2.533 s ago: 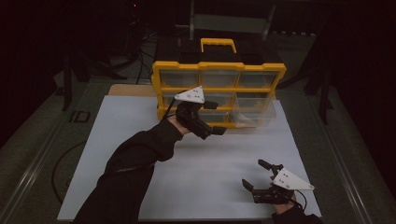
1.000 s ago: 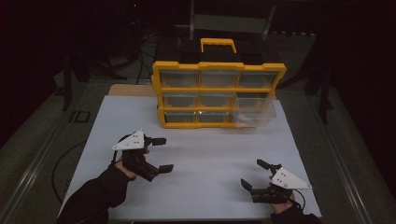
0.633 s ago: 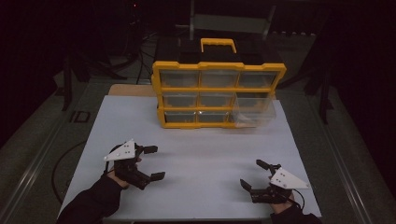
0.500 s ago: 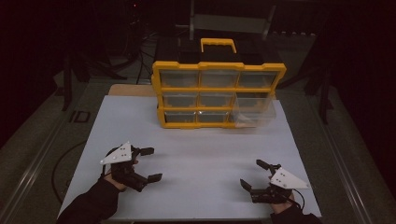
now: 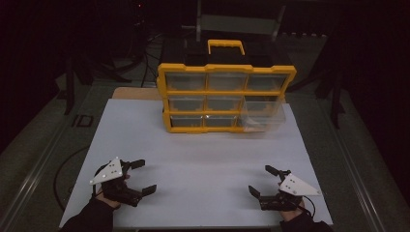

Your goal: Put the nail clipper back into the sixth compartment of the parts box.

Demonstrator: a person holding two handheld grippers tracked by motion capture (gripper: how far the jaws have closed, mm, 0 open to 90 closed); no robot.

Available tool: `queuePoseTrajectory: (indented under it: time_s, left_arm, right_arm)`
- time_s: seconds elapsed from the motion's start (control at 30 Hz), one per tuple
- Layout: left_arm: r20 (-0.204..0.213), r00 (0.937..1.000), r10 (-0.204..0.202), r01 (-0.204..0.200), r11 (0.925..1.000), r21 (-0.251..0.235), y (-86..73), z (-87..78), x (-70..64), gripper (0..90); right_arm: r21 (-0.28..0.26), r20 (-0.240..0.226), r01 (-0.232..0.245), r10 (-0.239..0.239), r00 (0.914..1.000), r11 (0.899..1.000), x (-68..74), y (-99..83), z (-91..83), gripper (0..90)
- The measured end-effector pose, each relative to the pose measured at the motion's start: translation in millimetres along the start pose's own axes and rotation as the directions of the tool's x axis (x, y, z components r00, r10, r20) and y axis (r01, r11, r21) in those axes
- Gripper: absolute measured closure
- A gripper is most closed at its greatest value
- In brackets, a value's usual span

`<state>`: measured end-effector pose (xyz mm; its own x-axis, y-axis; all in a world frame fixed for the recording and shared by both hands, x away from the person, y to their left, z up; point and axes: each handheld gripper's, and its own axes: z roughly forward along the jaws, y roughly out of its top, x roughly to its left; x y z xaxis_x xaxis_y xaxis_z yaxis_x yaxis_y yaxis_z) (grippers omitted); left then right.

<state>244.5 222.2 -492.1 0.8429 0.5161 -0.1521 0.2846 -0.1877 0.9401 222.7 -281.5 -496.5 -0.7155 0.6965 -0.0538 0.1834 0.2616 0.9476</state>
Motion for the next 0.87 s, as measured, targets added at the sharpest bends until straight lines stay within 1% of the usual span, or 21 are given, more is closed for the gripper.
queuePoseTrajectory:
  time_s: [0.07,0.1,0.13,0.2,0.3,0.33,0.37,0.4,0.5,0.53,0.63,0.87]
  left_arm:
    - [-0.024,0.9997,-0.001,0.001,1.0000,0.005,-4.3,-1.1,-2.1,1.3]
    - [-0.024,0.9997,-0.001,0.001,1.0000,0.005,-4.3,-1.1,-2.1,1.3]
    - [-0.045,0.9990,-0.004,0.004,1.0000,0.002,-7.2,-1.7,-3.8,1.3]
    - [-0.061,0.9981,-0.006,0.006,1.0000,0.002,-10.2,-2.7,-4.9,1.3]
    - [-0.066,0.9978,-0.003,0.003,1.0000,-0.002,-11.8,-3.0,-4.5,1.3]
    - [-0.079,0.9969,0.001,-0.002,1.0000,-0.003,-13.6,-3.0,-2.8,1.3]
    - [-0.079,0.9968,-0.002,0.002,1.0000,-0.009,-14.5,-3.1,-1.9,1.3]
    - [-0.086,0.9963,-0.005,0.004,1.0000,-0.004,-16.3,-3.0,-0.7,1.3]
    - [-0.087,0.9962,-0.003,0.003,1.0000,0.000,-17.2,-3.0,-0.1,1.3]
    - [-0.090,0.9959,-0.008,0.009,0.9999,0.005,-19.5,-2.6,0.8,1.3]
    - [-0.089,0.9960,-0.005,0.007,0.9998,0.020,-21.5,-1.6,1.4,1.3]
    - [-0.079,0.9969,-0.009,0.011,0.9998,0.018,-22.7,-0.8,1.1,1.3]
  right_arm:
    - [0.002,-0.001,0.003,-0.003,1.0000,1.000,0.0,0.0,0.0,8.7]
    - [0.002,-0.001,0.003,-0.003,1.0000,1.000,0.0,0.0,0.0,8.7]
    - [0.002,-0.002,0.003,-0.003,1.0000,1.000,0.1,0.1,0.0,8.7]
    - [0.001,-0.002,0.003,-0.003,1.0000,1.000,0.3,0.1,-0.2,8.6]
    - [0.001,-0.002,0.002,-0.002,1.0000,1.000,-0.1,-0.1,-0.2,8.6]
    - [0.001,-0.005,-0.002,0.002,1.0000,1.000,-0.2,-0.3,-0.2,8.7]
    - [0.001,-0.006,-0.001,0.001,1.0000,1.000,-0.4,-0.4,-0.4,8.7]
    - [0.001,-0.007,-0.002,0.002,1.0000,1.000,-0.4,-0.4,-0.5,8.7]
    - [0.000,-0.008,-0.001,0.001,1.0000,1.000,-0.6,-0.5,-0.5,8.7]
    - [0.001,-0.006,-0.002,0.002,1.0000,1.000,-0.5,-0.6,-0.6,8.7]
    - [0.012,-0.006,0.003,-0.003,1.0000,1.000,-0.8,-1.3,0.0,8.7]
    - [0.019,-0.005,0.004,-0.004,1.0000,1.000,-0.3,-1.7,0.8,8.7]
